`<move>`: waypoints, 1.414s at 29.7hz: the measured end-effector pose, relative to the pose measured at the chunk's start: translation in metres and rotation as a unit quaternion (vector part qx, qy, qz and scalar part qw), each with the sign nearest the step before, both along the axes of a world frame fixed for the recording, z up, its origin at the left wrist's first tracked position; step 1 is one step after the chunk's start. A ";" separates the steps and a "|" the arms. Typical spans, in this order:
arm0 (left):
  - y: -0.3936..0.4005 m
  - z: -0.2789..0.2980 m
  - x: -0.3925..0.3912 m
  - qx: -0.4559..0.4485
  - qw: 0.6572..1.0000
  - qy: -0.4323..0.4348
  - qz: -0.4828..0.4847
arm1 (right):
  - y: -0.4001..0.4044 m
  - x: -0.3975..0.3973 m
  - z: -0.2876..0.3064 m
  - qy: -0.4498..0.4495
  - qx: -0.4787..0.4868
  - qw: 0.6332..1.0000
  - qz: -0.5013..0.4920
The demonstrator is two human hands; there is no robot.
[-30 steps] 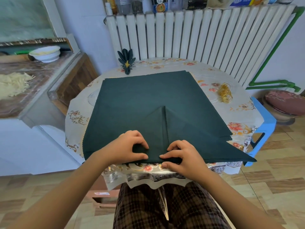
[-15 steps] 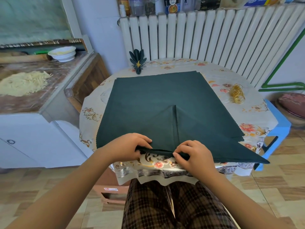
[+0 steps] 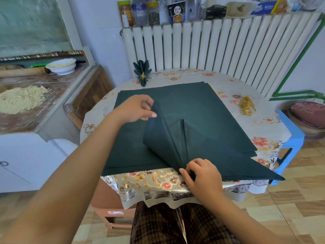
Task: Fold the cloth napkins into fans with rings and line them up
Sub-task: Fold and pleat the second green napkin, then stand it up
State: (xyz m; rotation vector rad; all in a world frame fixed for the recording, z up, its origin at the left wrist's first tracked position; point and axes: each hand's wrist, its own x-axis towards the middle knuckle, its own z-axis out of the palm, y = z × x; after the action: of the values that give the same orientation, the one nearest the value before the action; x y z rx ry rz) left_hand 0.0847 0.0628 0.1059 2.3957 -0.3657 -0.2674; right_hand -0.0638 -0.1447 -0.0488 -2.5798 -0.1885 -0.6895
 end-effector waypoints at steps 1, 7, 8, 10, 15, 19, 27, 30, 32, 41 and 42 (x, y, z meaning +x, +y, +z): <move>-0.009 -0.011 0.007 -0.046 0.998 0.005 0.031 | 0.001 -0.001 -0.001 -0.008 0.005 1.000 -0.006; -0.068 -0.086 0.039 -0.133 0.981 0.000 0.140 | 0.004 -0.001 -0.007 -0.032 0.013 0.999 -0.035; -0.075 -0.095 0.041 -0.133 0.979 0.008 0.152 | 0.004 -0.001 -0.008 -0.034 0.012 0.999 -0.037; -0.084 -0.109 0.042 -0.125 0.977 0.022 0.173 | 0.004 0.000 -0.009 -0.036 0.012 0.998 -0.041; -0.095 -0.120 0.044 -0.072 0.977 0.017 0.201 | 0.004 0.003 -0.013 -0.035 0.019 0.998 -0.047; -0.100 -0.125 0.042 -0.042 0.976 0.002 0.212 | 0.005 0.002 -0.012 -0.037 0.030 0.998 -0.045; -0.107 -0.136 0.042 0.006 0.972 -0.052 0.230 | 0.005 0.002 -0.011 -0.002 0.060 0.997 -0.045; -0.109 -0.140 0.039 0.016 0.969 -0.097 0.229 | 0.006 0.003 -0.009 0.015 0.072 0.996 -0.041; -0.110 -0.141 0.038 0.013 0.968 -0.110 0.225 | 0.005 0.003 -0.009 0.016 0.075 0.997 -0.030; -0.106 -0.126 -0.003 0.051 0.962 -0.266 0.040 | 0.006 0.004 -0.007 0.000 0.063 0.998 0.003; -0.104 -0.127 -0.012 0.075 0.966 -0.248 -0.003 | 0.006 0.003 -0.007 0.000 0.061 0.998 0.005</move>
State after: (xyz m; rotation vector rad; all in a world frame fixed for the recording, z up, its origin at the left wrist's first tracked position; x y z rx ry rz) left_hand 0.0729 -0.0413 -0.0209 2.5943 -0.5966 0.3239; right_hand -0.0604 -0.1389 -0.0555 -2.4608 -0.1528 -0.6758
